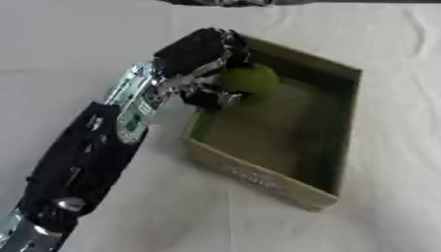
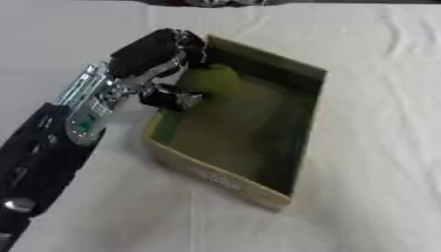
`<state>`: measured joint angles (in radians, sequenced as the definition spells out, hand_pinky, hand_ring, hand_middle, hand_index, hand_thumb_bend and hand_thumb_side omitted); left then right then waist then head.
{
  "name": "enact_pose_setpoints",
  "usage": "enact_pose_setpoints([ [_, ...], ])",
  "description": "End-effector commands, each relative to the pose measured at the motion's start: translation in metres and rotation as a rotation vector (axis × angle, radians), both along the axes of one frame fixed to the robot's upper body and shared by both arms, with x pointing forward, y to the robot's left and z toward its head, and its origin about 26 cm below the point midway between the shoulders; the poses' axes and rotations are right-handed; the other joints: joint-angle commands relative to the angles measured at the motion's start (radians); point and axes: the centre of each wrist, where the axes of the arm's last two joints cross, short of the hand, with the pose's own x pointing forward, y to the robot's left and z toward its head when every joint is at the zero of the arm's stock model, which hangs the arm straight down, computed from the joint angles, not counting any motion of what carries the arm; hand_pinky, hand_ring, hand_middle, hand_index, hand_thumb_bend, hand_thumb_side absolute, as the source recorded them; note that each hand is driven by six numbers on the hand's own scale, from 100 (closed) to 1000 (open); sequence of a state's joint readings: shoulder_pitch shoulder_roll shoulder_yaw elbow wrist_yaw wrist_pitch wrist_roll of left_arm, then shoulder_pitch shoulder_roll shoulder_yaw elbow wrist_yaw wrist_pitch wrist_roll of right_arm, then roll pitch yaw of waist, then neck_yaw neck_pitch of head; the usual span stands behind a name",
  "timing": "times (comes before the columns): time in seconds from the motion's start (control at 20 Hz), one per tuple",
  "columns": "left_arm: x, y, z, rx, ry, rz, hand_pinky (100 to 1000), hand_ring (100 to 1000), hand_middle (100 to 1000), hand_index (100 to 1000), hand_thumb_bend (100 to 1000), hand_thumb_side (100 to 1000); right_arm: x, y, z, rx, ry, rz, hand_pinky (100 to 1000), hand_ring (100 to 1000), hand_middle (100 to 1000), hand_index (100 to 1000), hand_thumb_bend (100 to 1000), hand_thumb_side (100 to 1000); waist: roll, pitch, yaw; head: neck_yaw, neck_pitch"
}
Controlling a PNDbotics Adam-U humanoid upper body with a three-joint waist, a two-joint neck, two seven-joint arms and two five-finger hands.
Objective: Pick up objects on the table and place them in the box.
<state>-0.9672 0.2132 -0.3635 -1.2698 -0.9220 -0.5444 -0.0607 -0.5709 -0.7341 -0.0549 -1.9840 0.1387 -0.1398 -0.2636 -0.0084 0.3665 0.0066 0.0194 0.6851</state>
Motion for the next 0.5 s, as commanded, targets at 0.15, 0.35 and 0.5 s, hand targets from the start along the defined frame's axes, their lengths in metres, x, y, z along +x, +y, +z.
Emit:
enact_pose_setpoints([
  [0.15, 0.0004, -0.0077, 0.0037, 0.006, -0.081, -0.014, 380, 433, 403, 557, 228, 100, -0.0060, -0.0016, 0.0094, -0.028, -0.025, -0.009, 812, 730, 592, 747, 100, 470, -0.002, -0.027, -0.007, 0.000, -0.006],
  [0.35, 0.0027, -0.0086, -0.0021, 0.013, -0.106, -0.001, 372, 429, 399, 548, 198, 100, -0.0058, -0.0018, 0.0083, -0.024, -0.018, -0.013, 814, 732, 592, 748, 100, 470, 0.000, -0.028, -0.009, 0.000, -0.005],
  [0.5, 0.0019, -0.0072, 0.0031, -0.034, -0.119, -0.001, 365, 426, 395, 555, 178, 100, -0.0059, -0.0022, 0.0079, -0.029, -0.012, -0.018, 812, 730, 591, 747, 100, 519, 0.003, -0.030, -0.009, -0.003, -0.004],
])
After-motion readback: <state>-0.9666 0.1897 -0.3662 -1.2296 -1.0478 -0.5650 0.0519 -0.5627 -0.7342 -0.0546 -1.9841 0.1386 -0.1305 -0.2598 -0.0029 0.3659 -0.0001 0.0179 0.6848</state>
